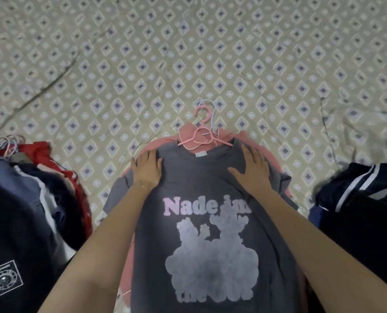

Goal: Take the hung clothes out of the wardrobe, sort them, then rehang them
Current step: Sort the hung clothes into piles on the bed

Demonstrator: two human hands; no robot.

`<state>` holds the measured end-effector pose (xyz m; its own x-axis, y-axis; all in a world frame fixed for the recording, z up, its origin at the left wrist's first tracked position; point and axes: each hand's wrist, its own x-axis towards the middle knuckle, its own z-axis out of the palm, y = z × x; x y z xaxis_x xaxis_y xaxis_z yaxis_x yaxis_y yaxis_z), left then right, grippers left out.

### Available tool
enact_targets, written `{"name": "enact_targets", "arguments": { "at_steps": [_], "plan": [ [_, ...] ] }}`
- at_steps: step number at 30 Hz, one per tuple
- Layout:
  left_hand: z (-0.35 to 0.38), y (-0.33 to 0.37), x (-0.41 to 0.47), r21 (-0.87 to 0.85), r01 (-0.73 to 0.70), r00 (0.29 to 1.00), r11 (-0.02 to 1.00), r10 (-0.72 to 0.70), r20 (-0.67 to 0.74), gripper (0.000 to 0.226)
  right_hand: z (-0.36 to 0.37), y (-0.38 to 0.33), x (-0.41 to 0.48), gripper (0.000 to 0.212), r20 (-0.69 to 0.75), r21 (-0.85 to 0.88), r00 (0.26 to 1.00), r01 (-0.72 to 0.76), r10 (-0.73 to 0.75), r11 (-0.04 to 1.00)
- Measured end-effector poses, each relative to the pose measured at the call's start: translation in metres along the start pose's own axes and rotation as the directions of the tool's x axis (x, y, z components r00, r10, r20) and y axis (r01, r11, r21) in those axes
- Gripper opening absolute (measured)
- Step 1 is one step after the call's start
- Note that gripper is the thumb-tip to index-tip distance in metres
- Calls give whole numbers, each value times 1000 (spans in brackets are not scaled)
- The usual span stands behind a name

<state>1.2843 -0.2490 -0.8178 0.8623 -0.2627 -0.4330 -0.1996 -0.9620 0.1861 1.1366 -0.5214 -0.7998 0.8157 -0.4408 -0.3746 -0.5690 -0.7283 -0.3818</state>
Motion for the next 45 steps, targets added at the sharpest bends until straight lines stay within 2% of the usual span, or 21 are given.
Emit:
{"name": "enact_targets", "arguments": {
  "at_steps": [3,9,13,15,18,20,25,30,35,39,41,45],
  "plan": [
    [4,2,6,16,-12,1000,1000,12,-14,42,2,6,12,79,4,-43,1000,28,-27,999],
    [24,-1,10,-40,-44,979,998,35,-200,27,15,17,29,73,-11,-121,999,49,-51,991],
    [21,-6,-17,-193,-98,954,976,37,-298,21,14,22,15,68,-49,-96,998,29,-34,995],
    [11,-7,-40,-288,-122,946,950,23,-324,25,11,23,-2,77,2,-104,999,51,-51,993],
    [-9,-4,-80,-471,-137,944,872,-29,-329,26,3,17,-30,60,93,-119,995,58,-47,991],
    [-22,-2,-109,-524,-140,949,840,-37,-313,26,-7,7,-47,62,99,-97,993,76,-66,992],
    [-64,-9,-175,-508,-219,941,833,41,-337,29,-46,-21,-86,74,17,-24,991,137,-136,990],
    [-110,-21,-236,-460,-343,896,819,139,-421,21,-93,-53,-132,79,33,-51,987,156,-155,986],
    [-145,-49,-305,-427,-449,827,785,184,-530,23,-120,-70,-204,53,-94,-31,971,218,-220,975],
    [-165,-78,-363,-457,-482,809,747,178,-561,21,-140,-89,-280,22,-158,-3,945,289,-285,957],
    [-171,-93,-394,-477,-475,818,740,171,-549,21,-147,-99,-318,24,-181,27,934,318,-309,948],
    [-177,-122,-452,-532,-416,871,737,157,-465,17,-158,-116,-383,32,-150,-33,943,297,-299,954]
  ]
}}
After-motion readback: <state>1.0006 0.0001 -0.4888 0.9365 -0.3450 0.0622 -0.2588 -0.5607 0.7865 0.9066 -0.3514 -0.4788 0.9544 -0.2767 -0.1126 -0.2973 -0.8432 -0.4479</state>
